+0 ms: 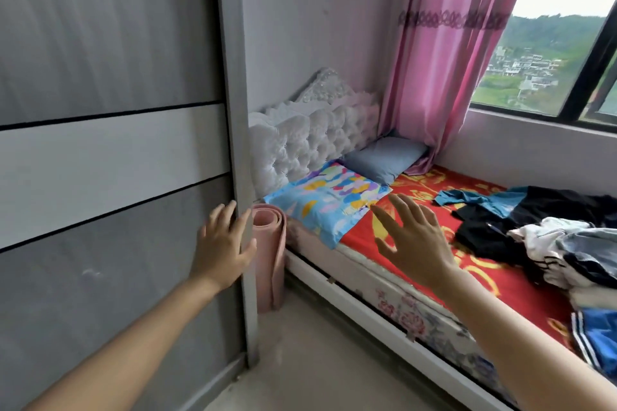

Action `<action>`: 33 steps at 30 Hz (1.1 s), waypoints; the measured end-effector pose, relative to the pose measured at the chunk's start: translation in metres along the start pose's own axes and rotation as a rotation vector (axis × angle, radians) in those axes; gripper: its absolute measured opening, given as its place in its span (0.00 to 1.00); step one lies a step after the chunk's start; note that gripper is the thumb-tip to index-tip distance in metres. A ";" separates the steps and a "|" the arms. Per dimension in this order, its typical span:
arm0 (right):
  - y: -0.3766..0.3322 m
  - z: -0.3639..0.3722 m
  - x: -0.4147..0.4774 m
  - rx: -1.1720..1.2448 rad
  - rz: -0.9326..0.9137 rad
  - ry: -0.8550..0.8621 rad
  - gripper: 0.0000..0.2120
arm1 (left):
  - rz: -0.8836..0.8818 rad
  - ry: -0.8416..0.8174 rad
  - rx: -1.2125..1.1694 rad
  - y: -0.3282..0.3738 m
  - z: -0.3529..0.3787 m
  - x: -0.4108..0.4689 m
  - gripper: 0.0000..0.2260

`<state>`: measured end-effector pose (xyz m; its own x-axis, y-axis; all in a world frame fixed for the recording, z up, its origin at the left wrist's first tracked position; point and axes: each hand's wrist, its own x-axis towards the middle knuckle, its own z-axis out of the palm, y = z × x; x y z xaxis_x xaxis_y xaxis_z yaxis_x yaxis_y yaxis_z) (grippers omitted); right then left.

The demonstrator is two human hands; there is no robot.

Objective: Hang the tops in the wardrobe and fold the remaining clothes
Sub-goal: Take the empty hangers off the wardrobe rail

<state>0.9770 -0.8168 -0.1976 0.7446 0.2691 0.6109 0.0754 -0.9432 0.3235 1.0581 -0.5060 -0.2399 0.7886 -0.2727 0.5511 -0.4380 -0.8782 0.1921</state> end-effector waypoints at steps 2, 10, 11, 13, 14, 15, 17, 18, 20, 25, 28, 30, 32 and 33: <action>-0.009 0.036 0.033 0.055 -0.060 0.006 0.25 | -0.035 0.040 0.063 -0.024 0.009 0.010 0.23; -0.045 0.140 0.179 0.207 -0.171 0.096 0.23 | -0.249 0.250 0.205 -0.123 0.016 0.068 0.22; -0.048 0.148 0.180 0.215 -0.165 0.165 0.23 | -0.248 0.240 0.222 -0.125 0.015 0.064 0.22; -0.058 0.164 0.195 0.285 -0.167 0.187 0.21 | -0.328 0.234 0.259 -0.133 0.018 0.061 0.22; -0.069 0.173 0.211 0.326 -0.209 0.183 0.22 | -0.360 0.247 0.284 -0.141 0.021 0.059 0.22; -0.077 0.182 0.223 0.327 -0.245 0.240 0.22 | -0.357 0.291 0.328 -0.146 0.022 0.060 0.22; -0.103 0.192 0.255 0.403 -0.316 0.264 0.20 | -0.395 0.319 0.420 -0.165 0.016 0.057 0.22; -0.115 0.193 0.269 0.440 -0.341 0.262 0.20 | -0.399 0.342 0.463 -0.172 0.013 0.057 0.23; -0.141 0.196 0.293 0.476 -0.394 0.381 0.22 | -0.415 0.374 0.536 -0.180 0.004 0.057 0.23; -0.193 0.181 0.365 0.549 -0.503 0.547 0.22 | -0.415 0.447 0.719 -0.203 -0.027 0.088 0.23; -0.207 0.175 0.401 0.634 -0.481 0.621 0.24 | -0.421 0.461 0.782 -0.209 -0.038 0.113 0.25; -0.215 0.172 0.412 0.652 -0.471 0.647 0.29 | -0.430 0.458 0.785 -0.215 -0.042 0.123 0.26; -0.223 0.173 0.432 0.665 -0.460 0.692 0.30 | -0.463 0.445 0.821 -0.223 -0.046 0.140 0.26; -0.226 0.175 0.439 0.669 -0.432 0.704 0.29 | -0.483 0.445 0.832 -0.226 -0.046 0.147 0.25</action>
<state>1.4028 -0.5195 -0.1288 0.0324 0.4570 0.8889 0.7504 -0.5986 0.2804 1.2528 -0.3293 -0.1651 0.4969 0.1974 0.8450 0.4457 -0.8936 -0.0534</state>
